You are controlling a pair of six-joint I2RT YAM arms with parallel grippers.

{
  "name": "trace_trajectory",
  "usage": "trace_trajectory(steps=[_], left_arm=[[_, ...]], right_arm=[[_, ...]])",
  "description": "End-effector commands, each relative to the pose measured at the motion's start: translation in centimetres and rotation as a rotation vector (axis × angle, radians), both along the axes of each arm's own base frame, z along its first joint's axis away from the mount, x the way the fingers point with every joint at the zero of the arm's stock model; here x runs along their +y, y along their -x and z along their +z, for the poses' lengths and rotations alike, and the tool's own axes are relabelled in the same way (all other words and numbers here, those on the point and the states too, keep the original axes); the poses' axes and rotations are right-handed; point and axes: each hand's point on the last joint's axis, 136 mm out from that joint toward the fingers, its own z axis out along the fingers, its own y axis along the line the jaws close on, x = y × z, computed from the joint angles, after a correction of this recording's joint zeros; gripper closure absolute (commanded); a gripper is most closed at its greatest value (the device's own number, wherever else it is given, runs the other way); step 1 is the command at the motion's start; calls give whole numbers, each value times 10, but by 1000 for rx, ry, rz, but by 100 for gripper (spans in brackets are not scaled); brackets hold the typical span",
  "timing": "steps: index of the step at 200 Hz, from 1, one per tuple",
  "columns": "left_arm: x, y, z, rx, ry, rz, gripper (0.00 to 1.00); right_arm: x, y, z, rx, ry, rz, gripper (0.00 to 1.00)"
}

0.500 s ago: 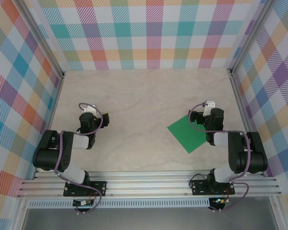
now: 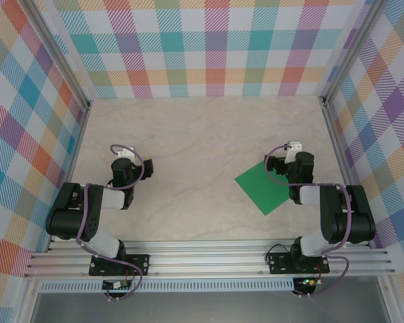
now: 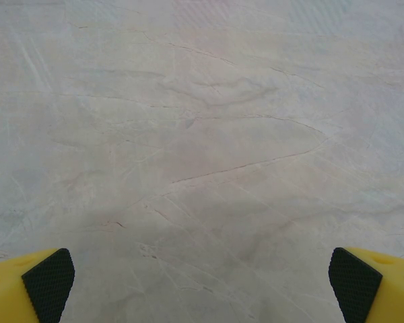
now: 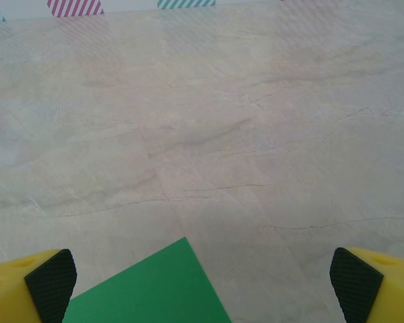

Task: Fold a paper plane with a square sheet of paper (pick it up from the middle)
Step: Move the square sheet of paper to the center of the table.

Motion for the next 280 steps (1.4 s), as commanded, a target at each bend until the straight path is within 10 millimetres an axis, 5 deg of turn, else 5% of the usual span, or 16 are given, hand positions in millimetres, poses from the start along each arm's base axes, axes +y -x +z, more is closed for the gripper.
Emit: trace_trajectory(steps=[1, 93, 124, 189, 203, 228, 280], left_arm=[[0, -9, 13, -45, 5, -9, 0], [-5, -6, 18, -62, 9, -42, 0], [5, 3, 42, -78, 18, 22, 0], [18, 46, 108, -9, 292, 225, 0], [28, 60, 107, 63, 385, 365, 0], [-12, 60, 99, 152, 554, 214, 0], [-92, 68, 85, 258, 706, -42, 0]], right_arm=[[0, -7, 8, -21, -11, 2, 0], [0, -7, 8, -23, -9, 2, 0], [-4, -8, 22, -17, -10, -24, 0], [-10, 27, 60, 404, -245, -236, 0], [15, 36, 63, 503, -334, -140, 0], [69, 54, 74, 591, -543, 136, 0], [83, 79, 64, 713, -625, 177, 3]])
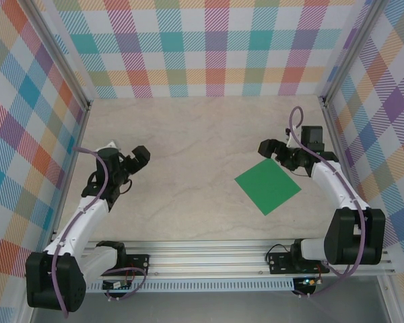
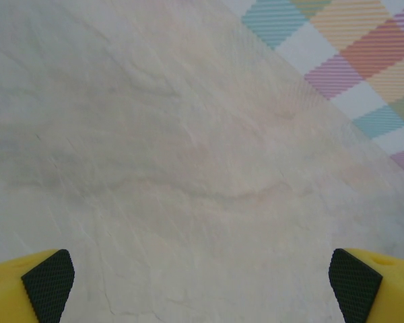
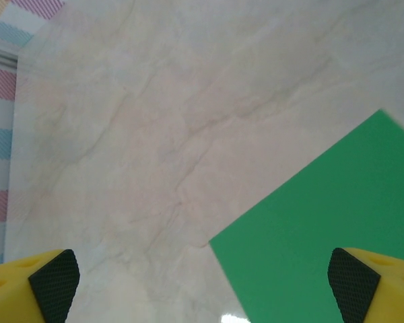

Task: Fold a paper plane with a square sheet of paper (pick it up from the middle)
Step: Move the square sheet of paper to the center of the table.

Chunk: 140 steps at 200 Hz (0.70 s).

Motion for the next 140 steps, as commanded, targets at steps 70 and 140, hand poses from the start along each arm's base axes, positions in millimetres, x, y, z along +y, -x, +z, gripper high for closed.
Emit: trace_trajectory(steps=[70, 140], left_arm=[[-176, 33, -62, 192, -59, -391, 0], [-193, 31, -65, 178, -81, -341, 0]], right_arm=[[34, 76, -41, 271, -127, 115, 11], [46, 95, -59, 359, -34, 150, 14]])
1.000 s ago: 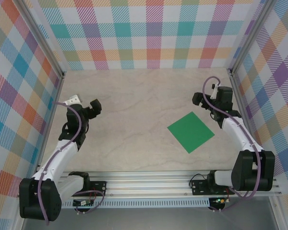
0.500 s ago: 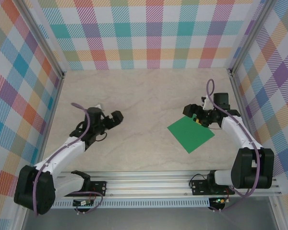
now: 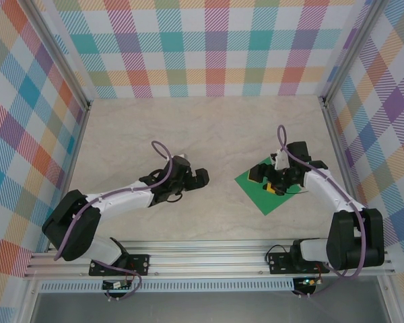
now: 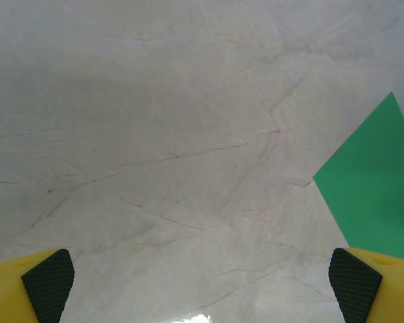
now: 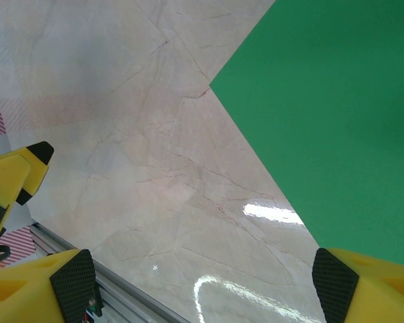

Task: Fold a paper plane with a square sheet of paper (pick it up from the middle)
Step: Move the square sheet of paper to the center of the table.

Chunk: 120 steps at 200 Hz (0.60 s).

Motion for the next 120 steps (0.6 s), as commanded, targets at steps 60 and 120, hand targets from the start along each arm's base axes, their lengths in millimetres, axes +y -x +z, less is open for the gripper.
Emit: trace_trajectory(steps=[60, 120], left_arm=[[35, 3, 17, -80, -22, 144, 0], [34, 7, 17, -74, -27, 115, 0]], right_arm=[[24, 20, -31, 108, 142, 113, 16], [-8, 23, -70, 197, 355, 34, 15]])
